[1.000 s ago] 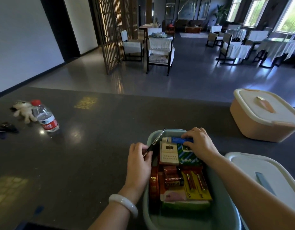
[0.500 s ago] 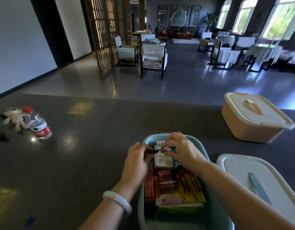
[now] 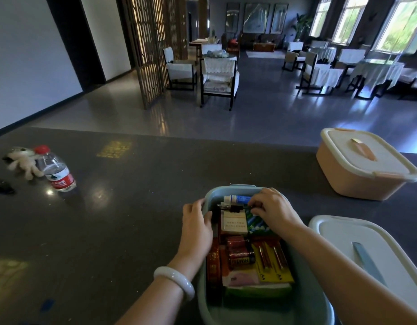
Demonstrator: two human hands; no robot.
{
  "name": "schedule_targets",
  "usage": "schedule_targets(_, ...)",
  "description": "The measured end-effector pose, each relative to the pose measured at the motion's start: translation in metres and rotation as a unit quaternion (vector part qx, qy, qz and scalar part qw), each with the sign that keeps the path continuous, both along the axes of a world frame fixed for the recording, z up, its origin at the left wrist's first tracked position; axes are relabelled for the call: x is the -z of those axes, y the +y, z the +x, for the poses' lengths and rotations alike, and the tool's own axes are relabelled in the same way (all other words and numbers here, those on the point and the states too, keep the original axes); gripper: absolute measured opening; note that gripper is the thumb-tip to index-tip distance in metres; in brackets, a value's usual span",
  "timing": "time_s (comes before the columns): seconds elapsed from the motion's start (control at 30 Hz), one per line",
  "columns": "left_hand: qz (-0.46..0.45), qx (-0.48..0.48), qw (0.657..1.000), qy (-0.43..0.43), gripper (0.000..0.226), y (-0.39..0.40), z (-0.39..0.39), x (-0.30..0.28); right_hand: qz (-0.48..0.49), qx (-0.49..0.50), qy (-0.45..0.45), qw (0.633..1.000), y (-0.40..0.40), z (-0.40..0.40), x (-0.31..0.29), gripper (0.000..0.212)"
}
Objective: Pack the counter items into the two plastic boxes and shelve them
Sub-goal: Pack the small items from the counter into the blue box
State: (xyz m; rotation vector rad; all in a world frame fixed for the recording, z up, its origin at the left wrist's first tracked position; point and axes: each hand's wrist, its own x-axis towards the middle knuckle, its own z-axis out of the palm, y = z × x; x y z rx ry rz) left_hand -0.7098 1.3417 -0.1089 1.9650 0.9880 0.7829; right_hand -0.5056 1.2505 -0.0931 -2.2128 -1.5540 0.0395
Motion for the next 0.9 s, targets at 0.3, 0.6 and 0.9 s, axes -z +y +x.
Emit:
schedule_targets(0.3, 0.007, -0.010, 1.000, -0.009, 0.032, 0.0009, 0.0004, 0.0039, 0.015, 0.037, 0.012, 0.999, 0.0025, -0.0022, -0.0036, 0.006)
schedule_targets(0.6, -0.009, -0.013, 1.000, 0.010, 0.033, 0.0029, 0.0009, 0.0045, 0.010, 0.033, 0.010, 0.999, -0.0002, -0.0022, -0.0061, 0.007)
schedule_targets(0.9, -0.017, -0.008, 1.000, 0.010, 0.034, 0.0051, 0.0014, 0.0062, 0.007, 0.036, 0.000, 0.999, -0.0024, -0.0047, -0.0073, 0.012)
